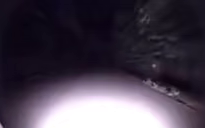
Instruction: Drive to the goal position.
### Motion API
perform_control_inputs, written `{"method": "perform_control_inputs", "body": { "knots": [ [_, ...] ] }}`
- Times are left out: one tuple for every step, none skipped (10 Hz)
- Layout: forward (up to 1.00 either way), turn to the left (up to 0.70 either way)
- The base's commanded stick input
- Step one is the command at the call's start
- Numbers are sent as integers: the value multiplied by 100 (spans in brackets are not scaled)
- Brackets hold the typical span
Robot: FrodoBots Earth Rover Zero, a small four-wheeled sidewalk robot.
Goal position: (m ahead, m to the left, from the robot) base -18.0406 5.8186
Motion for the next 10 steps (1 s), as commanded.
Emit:
{"method": "perform_control_inputs", "body": {
  "knots": [
    [-100,0],
    [-100,0],
    [-100,0],
    [-100,0],
    [-100,0],
    [-100,0],
    [-100,0],
    [-100,0],
    [-100,0],
    [-100,0]
  ]
}}
